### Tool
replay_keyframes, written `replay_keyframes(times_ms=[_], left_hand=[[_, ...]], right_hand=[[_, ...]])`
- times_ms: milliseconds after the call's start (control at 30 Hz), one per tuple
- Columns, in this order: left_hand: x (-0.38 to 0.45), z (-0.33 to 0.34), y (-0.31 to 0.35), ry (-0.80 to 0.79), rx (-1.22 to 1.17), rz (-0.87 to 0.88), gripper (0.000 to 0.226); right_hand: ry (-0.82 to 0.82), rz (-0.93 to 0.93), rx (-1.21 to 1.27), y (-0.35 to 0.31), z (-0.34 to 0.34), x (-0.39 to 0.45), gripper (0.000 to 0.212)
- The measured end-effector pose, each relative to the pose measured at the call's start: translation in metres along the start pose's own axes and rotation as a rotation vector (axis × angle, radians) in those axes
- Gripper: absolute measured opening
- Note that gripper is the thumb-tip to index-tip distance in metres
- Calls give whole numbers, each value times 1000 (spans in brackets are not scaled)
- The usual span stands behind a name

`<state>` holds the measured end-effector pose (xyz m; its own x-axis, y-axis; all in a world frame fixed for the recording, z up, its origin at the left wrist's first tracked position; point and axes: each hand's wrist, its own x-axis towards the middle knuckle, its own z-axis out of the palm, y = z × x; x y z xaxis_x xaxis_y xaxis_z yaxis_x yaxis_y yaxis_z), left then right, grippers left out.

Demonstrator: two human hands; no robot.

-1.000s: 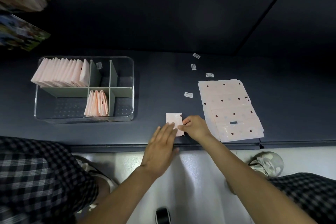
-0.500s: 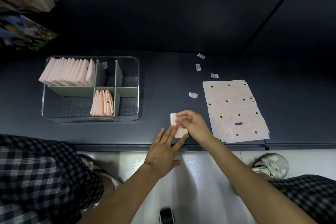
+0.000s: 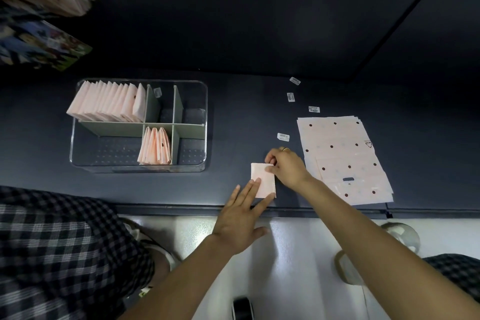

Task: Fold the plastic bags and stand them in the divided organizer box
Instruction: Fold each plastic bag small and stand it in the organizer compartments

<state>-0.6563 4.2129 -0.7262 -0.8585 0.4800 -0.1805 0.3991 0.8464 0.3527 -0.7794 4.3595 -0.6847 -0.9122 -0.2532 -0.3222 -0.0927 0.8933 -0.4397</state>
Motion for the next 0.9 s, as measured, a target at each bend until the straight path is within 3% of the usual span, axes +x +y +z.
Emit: replay_keyframes(times_ms=[67, 200, 300, 467, 567, 667, 767, 900], left_hand=[[-2, -6, 1, 135, -245, -57, 54], [1, -19, 7, 408, -612, -417, 37], [9, -28, 6, 366, -769, -594, 39], [13, -36, -4, 144, -789, -691, 30], [10, -47, -6, 50, -759, -665, 12], [7, -73, -15, -1, -540, -538, 10], [2, -113, -31, -51, -333, -388, 11], [-10, -158, -58, -49, -176, -268, 11]], right_hand=[[2, 49, -12, 0, 1, -4, 11], [17, 158, 4, 3, 10, -22, 14], [34, 213, 26, 4, 22, -39, 13], [48, 231, 31, -1, 31, -58, 16], [62, 175, 9, -8, 26, -64, 21], [92, -127, -45, -22, 13, -67, 41], [55, -335, -155, -50, 2, -66, 21], [120, -311, -66, -88, 1, -57, 13]])
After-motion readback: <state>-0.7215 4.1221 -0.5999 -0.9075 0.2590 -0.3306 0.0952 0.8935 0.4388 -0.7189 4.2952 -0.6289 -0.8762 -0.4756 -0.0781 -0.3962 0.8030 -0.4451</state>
